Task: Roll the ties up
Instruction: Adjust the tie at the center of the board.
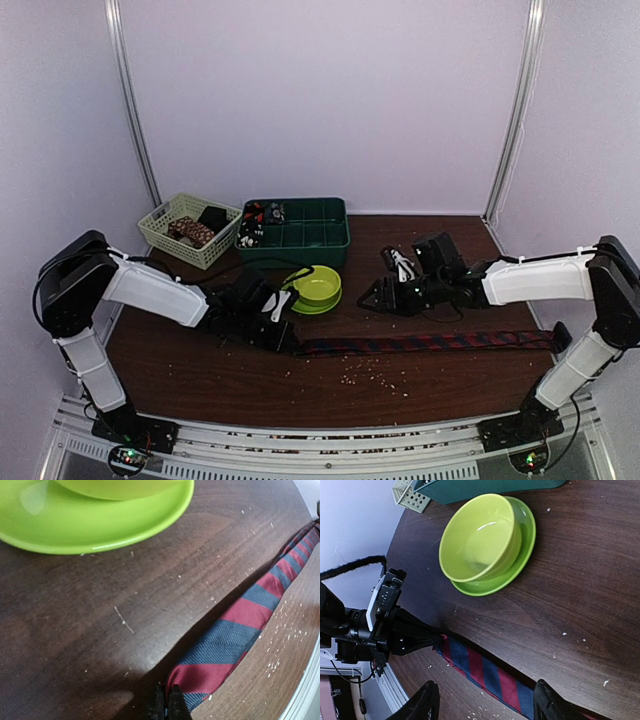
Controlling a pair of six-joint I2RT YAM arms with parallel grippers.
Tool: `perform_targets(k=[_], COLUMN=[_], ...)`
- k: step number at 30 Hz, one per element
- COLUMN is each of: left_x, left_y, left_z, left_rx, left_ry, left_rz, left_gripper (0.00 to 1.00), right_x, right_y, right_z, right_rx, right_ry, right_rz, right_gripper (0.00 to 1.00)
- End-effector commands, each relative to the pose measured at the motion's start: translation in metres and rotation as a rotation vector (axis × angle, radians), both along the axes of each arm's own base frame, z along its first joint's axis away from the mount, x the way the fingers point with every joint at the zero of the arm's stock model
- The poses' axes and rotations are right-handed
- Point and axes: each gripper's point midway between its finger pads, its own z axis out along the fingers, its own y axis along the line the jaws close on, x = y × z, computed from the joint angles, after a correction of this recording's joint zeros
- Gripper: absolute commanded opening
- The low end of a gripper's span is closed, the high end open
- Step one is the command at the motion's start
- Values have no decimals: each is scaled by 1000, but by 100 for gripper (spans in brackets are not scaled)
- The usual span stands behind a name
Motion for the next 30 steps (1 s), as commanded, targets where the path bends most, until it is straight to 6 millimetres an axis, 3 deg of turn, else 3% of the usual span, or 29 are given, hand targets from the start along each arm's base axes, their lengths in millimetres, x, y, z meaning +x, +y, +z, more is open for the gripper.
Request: perform_targets(k=[1,13,16,21,25,30], left_x=[-3,0,2,3,-1,-9], left_y=[-10,-58,-63,-48,-28,-5], left_z=[-5,-9,-9,-1,1,2], left_rx=[-63,-92,-81,-47,-18,22], left_ry=[32,51,50,22,15,12], left_rz=[-15,-94,-106,-92,-80,-75], left_gripper=[0,0,0,0,0,0], right_x=[-1,-4,-8,-15,-24,-39], right_y=[-13,-59,-62,-48,-23,9], right_z=[5,7,6,-4,-16,-23], right_rx=[1,-45,-46,-23,-28,-25], right_ry=[-20,-36,-43,-19,17,30], right_rz=[-4,-50,-34,10,65,143], right_gripper=[63,63,62,45,30,26])
